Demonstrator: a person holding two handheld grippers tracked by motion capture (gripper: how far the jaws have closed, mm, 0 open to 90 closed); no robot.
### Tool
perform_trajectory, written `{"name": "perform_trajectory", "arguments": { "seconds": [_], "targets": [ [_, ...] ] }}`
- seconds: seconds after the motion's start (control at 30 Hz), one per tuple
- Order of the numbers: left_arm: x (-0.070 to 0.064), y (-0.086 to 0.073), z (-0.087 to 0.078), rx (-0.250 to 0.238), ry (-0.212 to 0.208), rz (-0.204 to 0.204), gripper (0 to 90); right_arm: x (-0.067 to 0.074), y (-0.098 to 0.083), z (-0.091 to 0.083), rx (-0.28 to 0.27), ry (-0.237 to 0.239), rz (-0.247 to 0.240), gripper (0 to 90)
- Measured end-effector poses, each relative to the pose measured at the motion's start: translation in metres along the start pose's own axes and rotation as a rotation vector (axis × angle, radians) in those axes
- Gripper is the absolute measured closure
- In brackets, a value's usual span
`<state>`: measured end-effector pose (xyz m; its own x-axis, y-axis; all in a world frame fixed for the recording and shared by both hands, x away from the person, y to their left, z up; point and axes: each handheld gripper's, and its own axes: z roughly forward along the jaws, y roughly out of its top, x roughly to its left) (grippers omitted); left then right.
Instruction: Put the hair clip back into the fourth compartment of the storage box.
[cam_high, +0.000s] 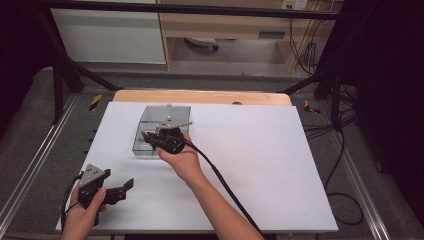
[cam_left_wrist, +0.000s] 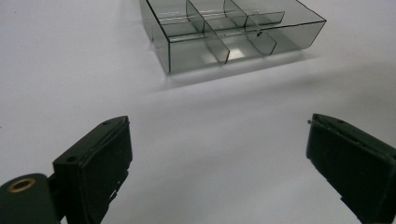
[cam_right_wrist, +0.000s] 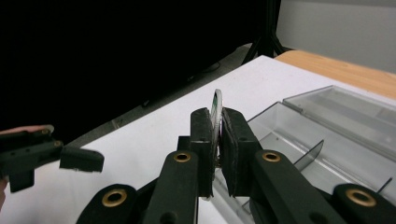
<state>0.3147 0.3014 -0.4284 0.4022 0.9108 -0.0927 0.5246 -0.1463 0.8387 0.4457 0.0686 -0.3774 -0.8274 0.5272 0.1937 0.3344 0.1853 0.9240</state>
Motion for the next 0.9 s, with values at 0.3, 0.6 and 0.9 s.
{"name": "perform_trajectory", "arguments": {
  "seconds": [0.3,0.6,0.9],
  "targets": [
    [0.000,0.000,0.000,0.000,-0.002,-0.003,6.9,-0.011,0.017,0.006,-0.017,-0.018,0.008,83.5],
    [0.000,0.000,0.000,-0.002,-0.005,-0.003,6.9,-0.019,0.025,0.013,-0.006,-0.032,0.001,83.5],
    [-0.001,0.000,0.000,-0.001,-0.001,0.007,6.9,-0.022,0.031,0.020,0.006,-0.047,-0.005,83.5]
  ]
}}
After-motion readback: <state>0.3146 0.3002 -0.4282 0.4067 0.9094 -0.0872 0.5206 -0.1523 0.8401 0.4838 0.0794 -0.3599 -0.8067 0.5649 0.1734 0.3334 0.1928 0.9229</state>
